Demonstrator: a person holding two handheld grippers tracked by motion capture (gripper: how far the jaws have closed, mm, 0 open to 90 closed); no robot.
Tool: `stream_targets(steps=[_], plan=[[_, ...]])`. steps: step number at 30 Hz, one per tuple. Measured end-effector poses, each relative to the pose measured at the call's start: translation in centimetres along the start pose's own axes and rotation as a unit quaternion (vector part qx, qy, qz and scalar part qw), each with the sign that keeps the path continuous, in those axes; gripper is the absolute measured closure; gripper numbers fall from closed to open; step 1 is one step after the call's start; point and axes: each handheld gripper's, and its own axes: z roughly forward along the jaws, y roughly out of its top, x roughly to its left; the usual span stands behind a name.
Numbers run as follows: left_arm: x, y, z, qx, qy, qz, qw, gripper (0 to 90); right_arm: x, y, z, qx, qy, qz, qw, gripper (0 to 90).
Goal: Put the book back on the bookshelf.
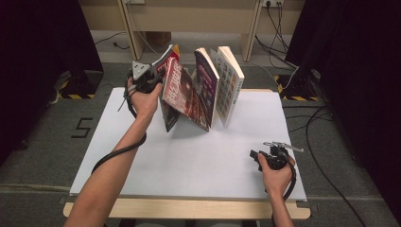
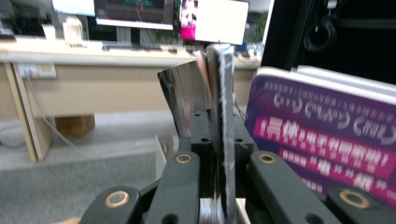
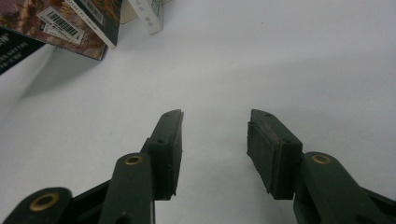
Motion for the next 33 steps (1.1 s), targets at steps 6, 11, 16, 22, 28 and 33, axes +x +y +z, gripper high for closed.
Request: stream_targets(steps=[6,11,16,22,28,33], plan=[[0.5,-0.6,0.0,0.019,0.01,-0.01,0.9997,81.4,0.1,0.0,-0.1,0.0,-0.001,0.001,1.0,55.5],[1.1,0.4,0.2,0.028,-0.002,-0.032,0.9991,77.9,0.1,0.0,0.0,0.003,0.0,0.0,1.0,55.5],[1.5,1.5,0.4,0.036,-0.006,-0.048,0.9982,76.6,0.1,0.0,0.1,0.0,0.001,0.0,1.0,55.5],[1.6,1.7,0.7,0.062,-0.002,-0.071,0.9956,80.1,0.2,0.0,0.1,0.003,0.0,0.004,1.0,55.5],[1.6,2.1,0.9,0.096,-0.005,-0.095,0.9908,84.7,0.2,-0.1,0.1,0.008,0.001,0.005,1.0,55.2],[1.1,2.6,0.9,0.105,-0.01,-0.079,0.9913,85.8,0.1,-0.1,0.2,0.007,0.001,0.002,1.0,55.2]])
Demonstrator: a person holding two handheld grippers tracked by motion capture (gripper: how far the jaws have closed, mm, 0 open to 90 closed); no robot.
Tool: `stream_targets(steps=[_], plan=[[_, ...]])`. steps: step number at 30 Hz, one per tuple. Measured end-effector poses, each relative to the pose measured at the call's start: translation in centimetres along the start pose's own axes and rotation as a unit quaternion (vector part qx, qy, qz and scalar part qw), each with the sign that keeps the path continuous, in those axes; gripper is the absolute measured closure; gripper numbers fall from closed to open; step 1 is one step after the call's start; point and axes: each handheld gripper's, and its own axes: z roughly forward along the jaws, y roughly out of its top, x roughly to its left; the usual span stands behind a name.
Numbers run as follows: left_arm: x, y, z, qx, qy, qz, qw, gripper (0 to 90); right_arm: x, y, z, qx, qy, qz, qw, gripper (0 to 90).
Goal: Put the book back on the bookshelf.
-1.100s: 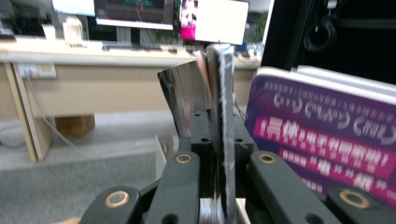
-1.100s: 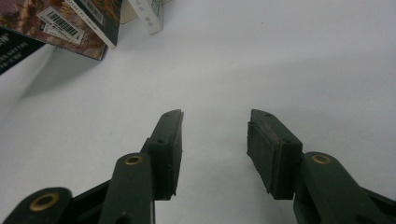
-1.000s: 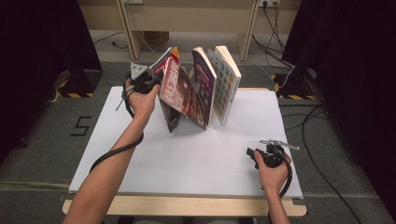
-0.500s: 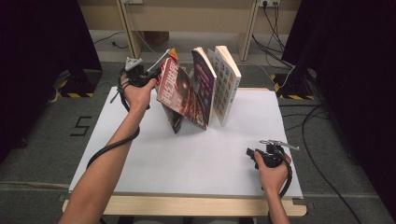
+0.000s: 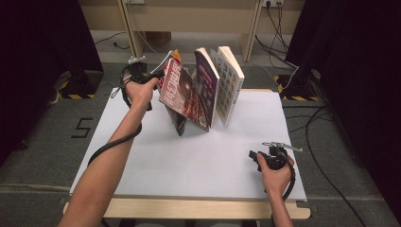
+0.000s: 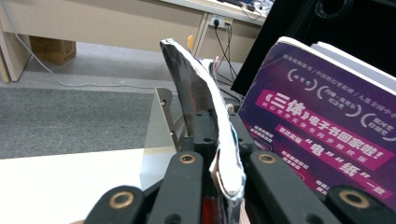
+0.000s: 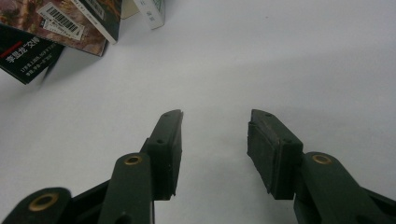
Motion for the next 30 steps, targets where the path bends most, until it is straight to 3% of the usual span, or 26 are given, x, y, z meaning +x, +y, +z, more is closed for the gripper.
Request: stream_targets(steps=[6,10,15,18,22,25,30], plan=[[-1.3,0.4,-0.2,-0.041,0.003,0.042,0.9983,86.1,-0.1,0.0,-0.1,-0.001,-0.001,0.001,1.0,55.2],[-1.9,0.6,-0.2,-0.077,0.005,0.071,0.9945,86.1,-0.1,0.0,-0.1,-0.002,0.0,0.001,1.0,55.2],[-1.7,0.2,0.0,-0.114,0.008,0.091,0.9892,85.9,-0.1,0.0,-0.1,0.0,0.0,0.0,1.0,55.1],[-1.1,-0.4,0.0,-0.116,0.011,0.088,0.9893,85.8,-0.1,0.0,0.0,0.001,0.001,0.002,1.0,55.2],[-0.4,-1.1,-0.2,-0.108,0.014,0.08,0.9908,85.7,-0.2,0.0,0.0,0.0,-0.003,-0.007,1.0,55.2],[-0.3,-1.2,-0.5,-0.095,0.011,0.078,0.9924,85.1,0.0,0.0,0.0,0.003,-0.001,0.002,1.0,55.2],[0.1,-0.8,-0.8,-0.075,0.006,0.048,0.9961,81.5,0.0,-0.1,0.0,0.002,0.0,-0.002,1.0,55.1]])
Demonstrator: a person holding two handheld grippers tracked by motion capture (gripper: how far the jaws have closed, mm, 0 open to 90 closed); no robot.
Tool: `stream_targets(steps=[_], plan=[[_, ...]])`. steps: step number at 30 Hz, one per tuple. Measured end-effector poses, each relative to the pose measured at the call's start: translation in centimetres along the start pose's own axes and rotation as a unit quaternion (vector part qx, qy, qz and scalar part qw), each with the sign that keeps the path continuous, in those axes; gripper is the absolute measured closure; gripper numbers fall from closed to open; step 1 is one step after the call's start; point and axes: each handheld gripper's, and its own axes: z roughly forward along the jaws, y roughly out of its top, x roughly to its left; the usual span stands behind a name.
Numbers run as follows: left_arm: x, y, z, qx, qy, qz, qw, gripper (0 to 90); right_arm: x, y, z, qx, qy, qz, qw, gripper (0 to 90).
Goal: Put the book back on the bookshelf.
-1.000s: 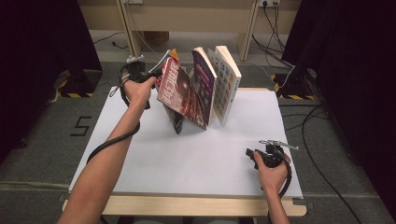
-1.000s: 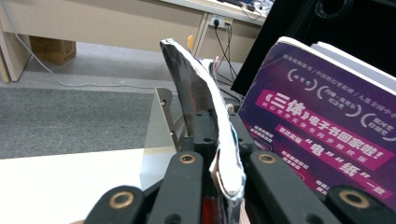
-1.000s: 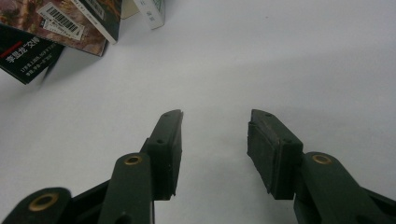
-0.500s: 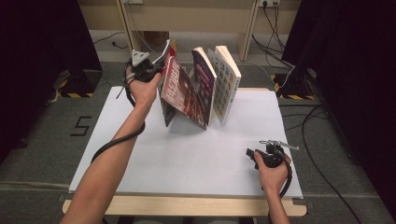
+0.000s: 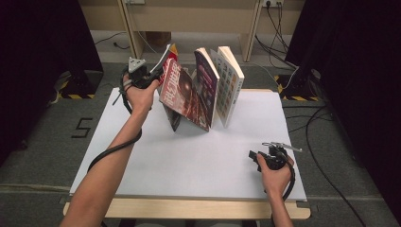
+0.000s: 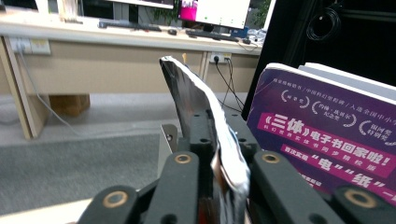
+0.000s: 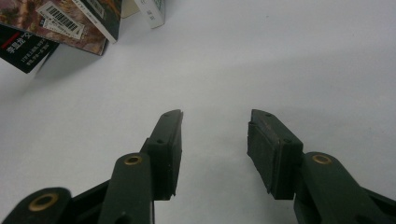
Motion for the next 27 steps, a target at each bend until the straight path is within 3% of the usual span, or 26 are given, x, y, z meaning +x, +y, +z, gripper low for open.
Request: stream_targets(steps=[9,20,27], plan=[[0.4,0.7,0.6,0.034,-0.002,-0.027,0.9991,75.9,0.0,0.0,0.1,0.001,0.002,-0.002,1.0,55.0],[0.5,0.8,1.5,0.066,-0.011,-0.057,0.9961,83.3,-0.1,0.0,0.2,0.001,0.001,-0.001,1.0,54.8],[0.4,1.4,1.7,0.098,-0.006,-0.052,0.9939,85.5,0.0,0.0,0.2,0.005,0.0,0.005,1.0,54.8]])
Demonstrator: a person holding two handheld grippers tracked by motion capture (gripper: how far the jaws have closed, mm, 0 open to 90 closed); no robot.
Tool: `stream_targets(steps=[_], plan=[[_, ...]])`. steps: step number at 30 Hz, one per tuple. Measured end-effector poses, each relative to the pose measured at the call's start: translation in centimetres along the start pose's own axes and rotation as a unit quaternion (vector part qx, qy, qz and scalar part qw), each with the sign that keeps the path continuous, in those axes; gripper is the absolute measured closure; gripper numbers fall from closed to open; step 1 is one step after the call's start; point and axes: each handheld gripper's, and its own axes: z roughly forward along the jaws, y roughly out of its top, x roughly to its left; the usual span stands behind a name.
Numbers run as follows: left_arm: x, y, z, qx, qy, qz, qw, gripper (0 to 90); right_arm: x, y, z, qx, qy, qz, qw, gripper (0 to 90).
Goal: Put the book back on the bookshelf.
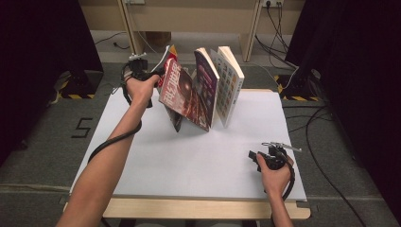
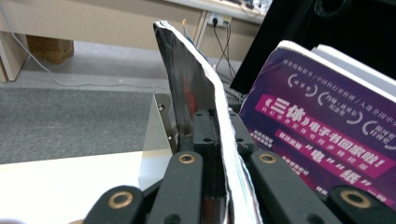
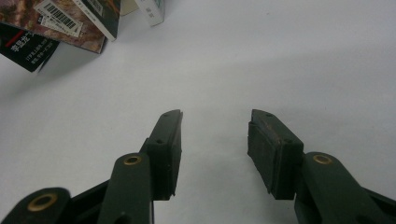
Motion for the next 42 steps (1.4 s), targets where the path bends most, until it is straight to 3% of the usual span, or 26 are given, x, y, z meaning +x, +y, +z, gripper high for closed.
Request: stream_targets(steps=[4,7,10,12,17,19,21,23,27,30,34,42], plan=[[-0.3,0.3,-0.1,0.014,0.002,0.012,0.9998,85.8,0.0,0.0,0.0,0.0,0.002,-0.001,1.0,54.8],[-0.9,0.4,-0.2,0.001,-0.001,0.037,0.9993,86.0,0.0,0.0,0.0,0.001,0.002,-0.001,1.0,54.8],[-1.7,0.3,-0.5,-0.035,-0.002,0.067,0.9971,86.2,-0.1,0.0,0.0,-0.002,0.002,-0.003,1.0,54.8],[-2.1,0.4,-0.7,-0.066,-0.004,0.084,0.9943,86.2,-0.1,0.0,0.0,-0.002,0.001,0.0,1.0,54.8],[-2.0,-0.2,-0.9,-0.139,-0.009,0.094,0.9857,86.0,-0.2,0.0,0.0,-0.003,-0.003,-0.007,1.0,54.8],[-1.5,-0.9,-0.7,-0.151,-0.008,0.089,0.9845,86.0,-0.2,0.0,0.0,-0.002,0.0,-0.003,1.0,54.8],[-1.1,-1.9,-0.5,-0.138,0.0,0.094,0.986,85.9,-0.2,0.0,0.0,-0.001,0.0,-0.002,1.0,54.8],[-0.7,-2.6,-0.5,-0.139,0.008,0.101,0.9851,85.8,-0.2,0.0,0.0,-0.002,0.001,-0.003,1.0,54.8],[-0.3,-2.6,-1.2,-0.118,0.021,0.108,0.9869,84.0,-0.2,0.0,0.0,-0.003,0.0,-0.008,1.0,54.8],[-0.1,-2.2,-1.4,-0.092,0.032,0.095,0.9907,79.9,0.0,0.0,0.1,0.001,0.001,-0.002,1.0,54.8],[0.3,-2.1,-1.5,-0.075,0.047,0.079,0.9929,76.3,-0.1,0.0,0.1,-0.004,0.0,-0.008,1.0,54.8],[0.4,-2.5,-1.6,-0.057,0.037,0.056,0.9961,64.5,0.0,-0.1,0.1,-0.004,0.0,-0.009,1.0,54.8]])
